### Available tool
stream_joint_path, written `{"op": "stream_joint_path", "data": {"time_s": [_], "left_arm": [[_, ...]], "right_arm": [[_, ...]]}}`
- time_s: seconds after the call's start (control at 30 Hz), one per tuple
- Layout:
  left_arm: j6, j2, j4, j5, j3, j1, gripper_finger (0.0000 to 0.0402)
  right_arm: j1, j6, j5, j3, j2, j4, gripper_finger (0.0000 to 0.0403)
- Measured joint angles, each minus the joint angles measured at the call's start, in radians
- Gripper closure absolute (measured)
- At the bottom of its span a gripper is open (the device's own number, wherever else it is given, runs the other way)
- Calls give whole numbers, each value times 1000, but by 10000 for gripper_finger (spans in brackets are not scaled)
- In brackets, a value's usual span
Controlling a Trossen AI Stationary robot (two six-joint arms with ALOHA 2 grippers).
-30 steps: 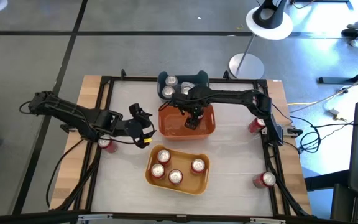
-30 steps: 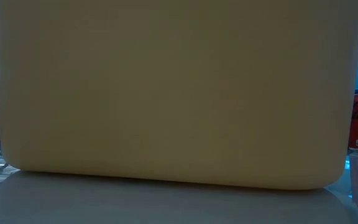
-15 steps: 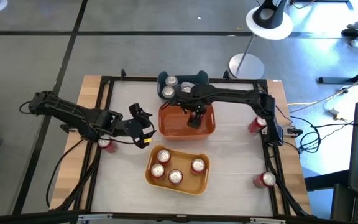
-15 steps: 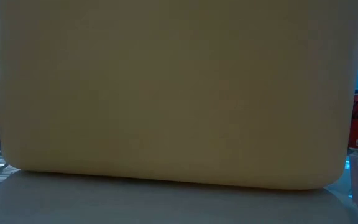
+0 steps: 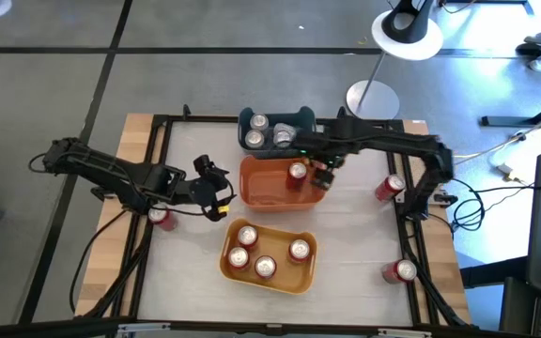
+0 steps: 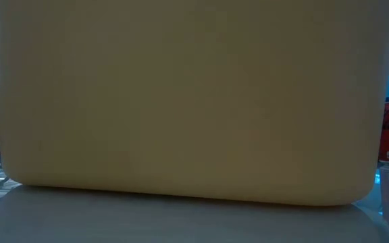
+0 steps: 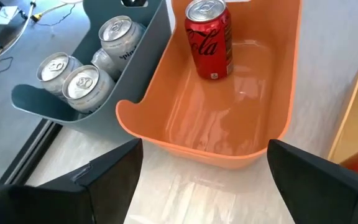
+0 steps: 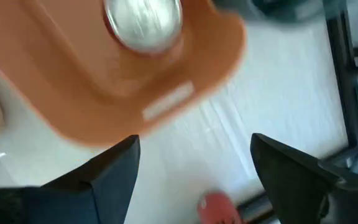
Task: Sort soda cans
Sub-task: Put the top red soda can into the orange bin
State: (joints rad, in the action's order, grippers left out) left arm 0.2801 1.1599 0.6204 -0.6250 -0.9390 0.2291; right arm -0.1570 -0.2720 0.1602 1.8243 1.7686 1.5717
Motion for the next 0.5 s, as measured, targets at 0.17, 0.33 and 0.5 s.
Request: {"op": "stream_joint_path", "data": {"time_s": [0.17, 0.33, 0.5], "left_arm": [[0, 0, 6, 0, 0, -1, 70], [0, 0, 6, 0, 0, -2, 70], [0, 0, 5, 0, 0, -2, 70]], "right_arm": [[-25, -90, 27, -220, -179, 4, 100], [-70, -162, 32, -460, -365, 2, 100], [-115, -269, 31, -589, -488, 1, 100]]}}
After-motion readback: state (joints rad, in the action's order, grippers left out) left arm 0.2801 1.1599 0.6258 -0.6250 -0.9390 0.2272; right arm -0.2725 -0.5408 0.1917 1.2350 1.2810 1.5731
